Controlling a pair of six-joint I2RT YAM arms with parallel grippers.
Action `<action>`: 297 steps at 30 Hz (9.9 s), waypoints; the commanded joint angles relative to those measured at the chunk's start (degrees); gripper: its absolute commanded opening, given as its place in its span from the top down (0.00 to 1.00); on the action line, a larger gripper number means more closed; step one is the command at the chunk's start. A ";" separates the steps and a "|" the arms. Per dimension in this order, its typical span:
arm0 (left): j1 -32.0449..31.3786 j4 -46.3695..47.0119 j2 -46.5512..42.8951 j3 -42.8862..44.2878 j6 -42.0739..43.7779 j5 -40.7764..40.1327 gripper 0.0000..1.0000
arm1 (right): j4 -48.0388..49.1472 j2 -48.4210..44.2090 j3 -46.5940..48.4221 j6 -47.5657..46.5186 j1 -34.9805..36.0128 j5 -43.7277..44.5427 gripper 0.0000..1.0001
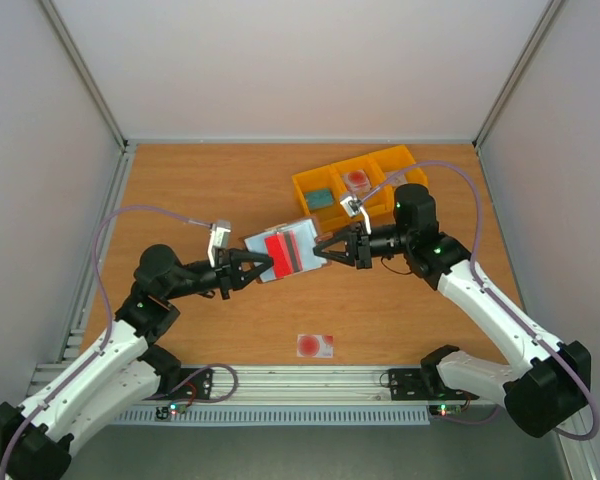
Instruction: Take the credit cards out of the card holder
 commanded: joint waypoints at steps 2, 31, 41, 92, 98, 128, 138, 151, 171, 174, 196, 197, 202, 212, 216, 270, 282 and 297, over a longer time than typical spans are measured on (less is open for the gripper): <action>0.21 1.72 -0.76 0.03 -0.04 0.41 1.00 | -2.92 -1.60 1.28 -3.04 -0.37 -1.68 0.99; 3.84 -25.96 -5.69 4.74 47.61 -11.66 1.00 | 4.19 15.76 -16.43 21.52 -8.42 21.10 0.99; 1.62 -10.57 -6.12 -1.01 107.51 -28.88 1.00 | -15.73 8.27 -15.14 16.96 -12.81 36.96 0.59; -2.33 -45.98 1.96 14.14 54.99 3.86 0.31 | -64.53 14.15 32.95 -38.04 23.52 37.98 0.99; -2.69 -33.17 4.01 10.46 38.76 13.94 0.34 | -63.63 16.08 37.94 -41.49 28.84 36.06 0.99; 15.69 -12.45 -1.30 5.57 -26.74 -23.22 1.00 | -9.92 -5.15 15.77 -62.66 32.46 63.29 0.63; 23.10 -21.08 -8.21 5.06 -41.55 -23.83 1.00 | 7.66 7.27 13.42 -93.10 35.24 54.62 0.49; 27.07 -15.09 -12.82 0.99 -54.66 -22.47 1.00 | 24.39 27.16 21.59 -108.84 35.53 59.38 0.55; 27.03 -14.21 -11.58 0.54 -55.36 -21.15 1.00 | 15.66 36.31 30.54 -115.77 32.24 64.34 0.78; 27.03 -14.21 -11.46 0.47 -55.44 -21.11 1.00 | 16.16 37.73 31.87 -115.91 32.19 64.56 0.98; 27.29 -27.95 -10.92 -6.66 -47.77 -30.56 0.01 | -20.59 31.70 34.91 -86.27 -0.91 57.82 0.99; 27.36 -27.84 -10.55 -7.28 -43.27 -30.93 0.01 | -20.84 33.04 35.01 -86.85 -3.10 58.01 0.99; 27.37 -28.36 -6.99 -7.98 -25.23 -33.55 0.01 | -18.03 38.96 37.37 -86.56 -10.55 54.73 0.99; 27.29 -17.83 -9.50 -12.28 3.25 -38.53 0.00 | -18.06 54.01 46.29 -93.54 -14.57 57.64 0.99; 27.29 -17.73 -8.67 -12.77 4.24 -38.27 0.01 | -16.87 58.79 49.32 -96.06 -14.96 59.57 0.99; 11.91 -8.30 6.66 -9.38 -0.93 -8.10 0.01 | -29.19 17.33 11.56 -3.36 -12.19 55.69 0.27; 3.45 -13.50 36.31 1.30 -6.02 -10.01 0.01 | -19.72 25.89 -3.03 0.85 -10.99 41.44 0.35; -5.75 -6.46 56.90 10.76 -10.45 -12.75 0.01 | -15.85 31.48 -5.36 1.20 -8.10 38.08 0.46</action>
